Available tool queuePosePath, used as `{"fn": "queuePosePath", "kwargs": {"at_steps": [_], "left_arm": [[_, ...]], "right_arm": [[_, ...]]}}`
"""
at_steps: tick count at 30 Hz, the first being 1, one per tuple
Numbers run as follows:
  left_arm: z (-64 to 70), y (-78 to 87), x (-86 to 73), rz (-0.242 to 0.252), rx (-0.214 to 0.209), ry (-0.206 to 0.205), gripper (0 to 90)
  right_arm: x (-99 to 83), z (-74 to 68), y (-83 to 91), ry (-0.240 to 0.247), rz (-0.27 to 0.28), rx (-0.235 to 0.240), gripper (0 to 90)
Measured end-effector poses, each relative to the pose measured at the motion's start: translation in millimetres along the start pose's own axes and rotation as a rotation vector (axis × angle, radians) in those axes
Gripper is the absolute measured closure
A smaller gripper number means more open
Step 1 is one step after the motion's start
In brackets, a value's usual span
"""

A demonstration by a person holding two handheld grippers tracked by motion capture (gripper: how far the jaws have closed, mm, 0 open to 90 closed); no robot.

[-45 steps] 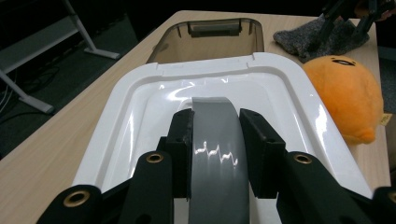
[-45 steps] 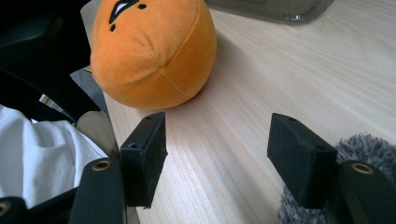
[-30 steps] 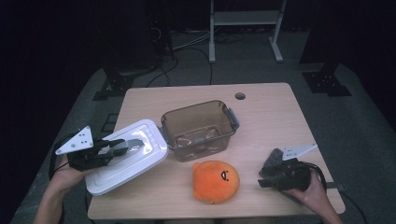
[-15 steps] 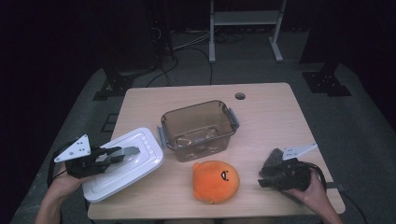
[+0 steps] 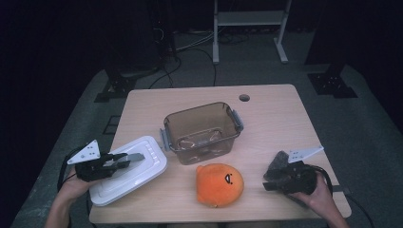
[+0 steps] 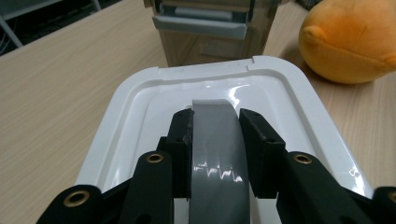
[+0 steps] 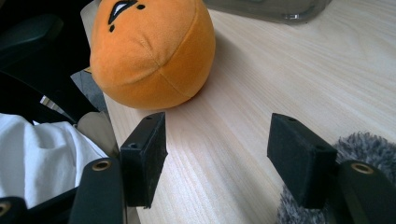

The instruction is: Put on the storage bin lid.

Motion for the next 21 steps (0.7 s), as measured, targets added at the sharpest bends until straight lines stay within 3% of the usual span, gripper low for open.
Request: {"fn": "queuePosePath", "kwargs": {"at_steps": [21], "left_arm": [[-21.6,-28.8,-13.7,-0.043,0.006,0.025,66.3]], "right_arm": [[-0.2,0.2,0.8,0.004,0.004,0.000,36.3]]}}
Point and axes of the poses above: each handheld gripper's, and its own axes: y roughly backward along the jaws, x roughly out of its top, z roughly to its right, the point moved 2 cm from there along -y, roughly forward along the jaws, and after that the axes turned 10 degrees about -x, right-handed, at the moved point
